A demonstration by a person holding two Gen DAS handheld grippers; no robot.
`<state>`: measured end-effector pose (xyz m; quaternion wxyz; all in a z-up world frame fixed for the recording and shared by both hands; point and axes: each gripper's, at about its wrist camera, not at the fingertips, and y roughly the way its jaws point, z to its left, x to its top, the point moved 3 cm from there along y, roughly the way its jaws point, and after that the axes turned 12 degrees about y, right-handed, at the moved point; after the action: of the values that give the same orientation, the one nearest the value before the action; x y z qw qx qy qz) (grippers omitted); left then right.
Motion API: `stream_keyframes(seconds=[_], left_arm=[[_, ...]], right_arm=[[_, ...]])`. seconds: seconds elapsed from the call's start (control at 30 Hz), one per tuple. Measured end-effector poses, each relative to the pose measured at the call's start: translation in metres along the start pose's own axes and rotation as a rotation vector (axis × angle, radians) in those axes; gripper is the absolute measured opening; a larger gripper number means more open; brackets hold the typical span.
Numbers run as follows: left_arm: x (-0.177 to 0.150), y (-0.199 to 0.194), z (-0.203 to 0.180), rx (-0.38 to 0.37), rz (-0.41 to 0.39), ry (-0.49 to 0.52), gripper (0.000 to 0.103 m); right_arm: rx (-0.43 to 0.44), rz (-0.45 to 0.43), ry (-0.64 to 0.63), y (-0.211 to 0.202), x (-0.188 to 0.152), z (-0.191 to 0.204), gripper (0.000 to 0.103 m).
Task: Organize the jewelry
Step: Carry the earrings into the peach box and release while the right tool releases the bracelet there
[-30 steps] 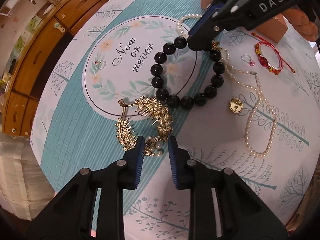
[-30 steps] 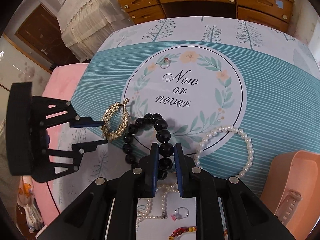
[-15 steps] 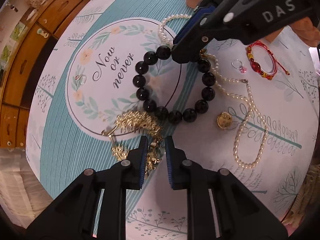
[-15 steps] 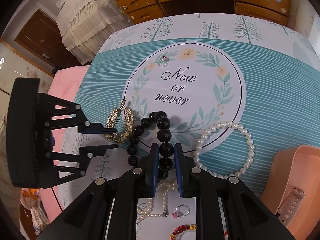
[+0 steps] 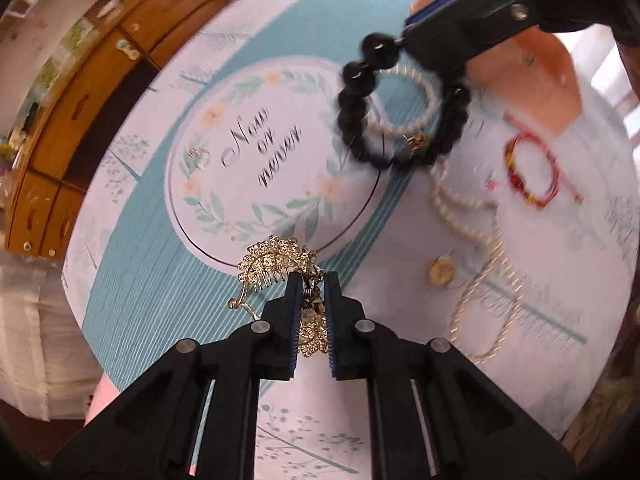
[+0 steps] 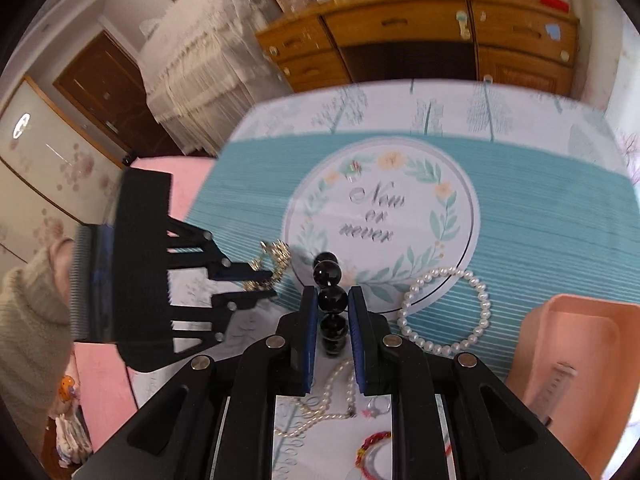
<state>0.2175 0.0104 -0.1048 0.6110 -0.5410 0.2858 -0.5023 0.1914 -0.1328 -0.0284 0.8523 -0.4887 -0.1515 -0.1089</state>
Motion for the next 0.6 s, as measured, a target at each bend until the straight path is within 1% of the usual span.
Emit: stream_keyframes(seconds=[0.13,0.3,0.43,0.53,0.6], left_arm=[[0.014,-0.029,-0.006,0.042,-0.071,-0.023,0.009],[0.047,-0.055,-0.01,0.091,-0.132,-0.07,0.009],[0.079,-0.071,-0.022,0.106,-0.162,-0.091,0.009],[0.105,-0.081,-0.034,0.111,-0.188,-0.085,0.009],[0.123,-0.087,-0.044,0.101,-0.21,-0.077,0.009]], right_arm=[[-0.007,-0.085,0.007,-0.051,0.001,-0.009,0.015],[-0.052,-0.166,0.054,-0.105,0.0,-0.044,0.015],[-0.104,-0.184,0.119,-0.125,-0.008,-0.083,0.015],[-0.16,-0.182,0.175,-0.126,-0.017,-0.115,0.015],[-0.192,-0.168,0.222,-0.123,-0.025,-0.137,0.015]])
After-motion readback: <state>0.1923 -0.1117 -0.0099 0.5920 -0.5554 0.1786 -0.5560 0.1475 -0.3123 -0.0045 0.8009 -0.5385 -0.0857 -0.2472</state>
